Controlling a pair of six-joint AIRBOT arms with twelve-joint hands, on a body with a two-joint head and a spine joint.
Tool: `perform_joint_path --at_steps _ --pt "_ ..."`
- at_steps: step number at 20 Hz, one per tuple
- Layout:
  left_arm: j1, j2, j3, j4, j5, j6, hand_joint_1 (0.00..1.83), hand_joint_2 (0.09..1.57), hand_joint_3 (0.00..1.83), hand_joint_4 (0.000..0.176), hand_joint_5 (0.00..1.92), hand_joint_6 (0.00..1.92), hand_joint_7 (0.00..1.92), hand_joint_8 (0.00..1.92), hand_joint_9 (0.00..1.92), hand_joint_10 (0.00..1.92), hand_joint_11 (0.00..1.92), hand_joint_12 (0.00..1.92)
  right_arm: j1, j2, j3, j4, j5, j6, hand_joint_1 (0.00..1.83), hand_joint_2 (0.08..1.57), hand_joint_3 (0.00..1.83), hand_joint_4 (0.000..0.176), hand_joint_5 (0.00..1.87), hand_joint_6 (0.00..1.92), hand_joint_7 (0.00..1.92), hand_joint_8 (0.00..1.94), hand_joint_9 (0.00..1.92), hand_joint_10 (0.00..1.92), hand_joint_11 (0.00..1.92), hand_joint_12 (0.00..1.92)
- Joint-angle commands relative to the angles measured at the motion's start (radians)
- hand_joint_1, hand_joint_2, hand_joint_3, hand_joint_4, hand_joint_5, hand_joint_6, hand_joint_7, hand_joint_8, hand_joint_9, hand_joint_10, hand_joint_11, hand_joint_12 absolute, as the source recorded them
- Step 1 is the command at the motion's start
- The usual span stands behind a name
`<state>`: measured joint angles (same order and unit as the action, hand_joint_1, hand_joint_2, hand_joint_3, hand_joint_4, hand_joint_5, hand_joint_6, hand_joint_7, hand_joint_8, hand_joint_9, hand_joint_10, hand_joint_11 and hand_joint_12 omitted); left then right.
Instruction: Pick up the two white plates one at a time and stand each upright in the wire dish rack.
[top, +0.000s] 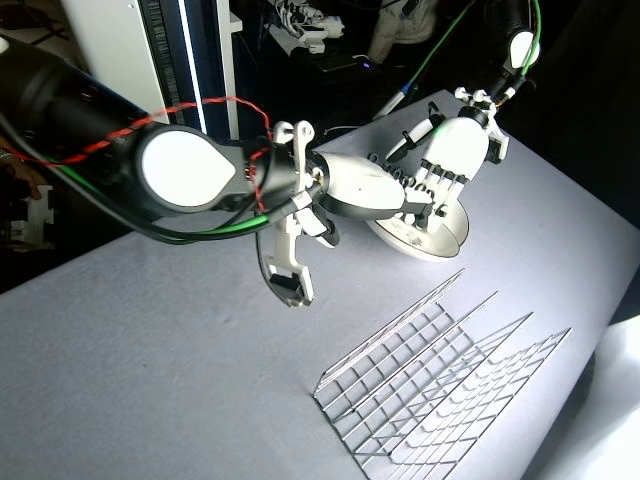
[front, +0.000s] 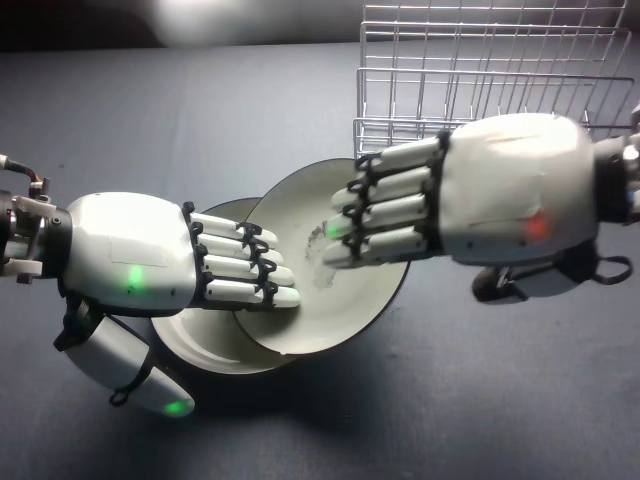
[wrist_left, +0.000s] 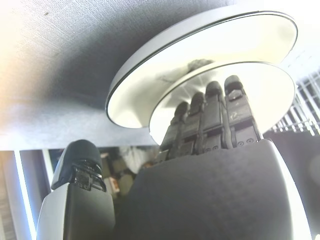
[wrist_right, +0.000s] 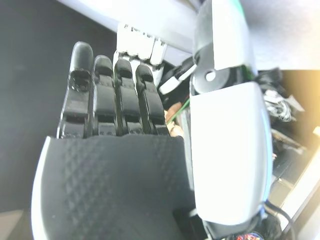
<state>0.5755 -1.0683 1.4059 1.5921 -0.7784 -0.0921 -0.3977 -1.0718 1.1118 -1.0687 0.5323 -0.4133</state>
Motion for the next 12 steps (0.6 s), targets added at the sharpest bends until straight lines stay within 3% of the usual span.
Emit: perform_joint_path --at_steps 1,3,5,6,11,12 --pt "0.011 -0.02 -0.015 0.036 -0.01 0.001 0.0 1.15 0.0 0.0 0.0 0.0 0.0 0.0 0.0 0.0 0.0 0.0 0.006 -0.008 0.006 0.044 0.059 -0.004 1.27 0.97 0.0 0.0 0.18 0.01 0.16 0.01 0.17 0.01 0.0 0.79" --pt "0.011 -0.021 -0.016 0.036 -0.009 -0.001 0.0 1.15 0.0 0.0 0.01 0.0 0.0 0.0 0.0 0.0 0.0 0.0 0.0 -0.043 0.034 0.045 0.05 -0.004 1.22 0.99 0.0 0.0 0.16 0.0 0.15 0.0 0.15 0.0 0.0 0.74" --pt "0.011 -0.021 -0.017 0.036 -0.007 -0.001 0.0 1.14 0.0 0.0 0.01 0.0 0.0 0.0 0.0 0.0 0.0 0.0 -0.002 -0.073 0.062 0.046 0.044 -0.004 1.25 0.95 0.0 0.0 0.21 0.01 0.2 0.01 0.21 0.02 0.0 0.86" --pt "0.011 -0.021 -0.018 0.036 -0.007 -0.001 0.0 1.14 0.0 0.0 0.0 0.0 0.0 0.0 0.0 0.0 0.0 0.0 -0.003 -0.089 0.076 0.046 0.043 -0.004 1.19 0.98 0.0 0.0 0.18 0.0 0.17 0.0 0.19 0.01 0.0 0.83" --pt "0.011 -0.021 -0.021 0.036 -0.006 -0.002 0.0 1.15 0.0 0.0 0.01 0.0 0.0 0.0 0.0 0.0 0.0 0.0 -0.012 -0.154 0.133 0.052 0.039 -0.004 1.26 0.95 0.0 0.0 0.26 0.01 0.23 0.01 0.26 0.02 0.0 0.93" --pt "0.011 -0.021 -0.021 0.035 -0.005 -0.002 0.0 1.15 0.0 0.0 0.0 0.0 0.0 0.0 0.0 0.0 0.0 0.0 -0.013 -0.166 0.145 0.059 0.038 -0.004 1.25 0.97 0.0 0.0 0.26 0.01 0.23 0.0 0.24 0.01 0.0 0.88"
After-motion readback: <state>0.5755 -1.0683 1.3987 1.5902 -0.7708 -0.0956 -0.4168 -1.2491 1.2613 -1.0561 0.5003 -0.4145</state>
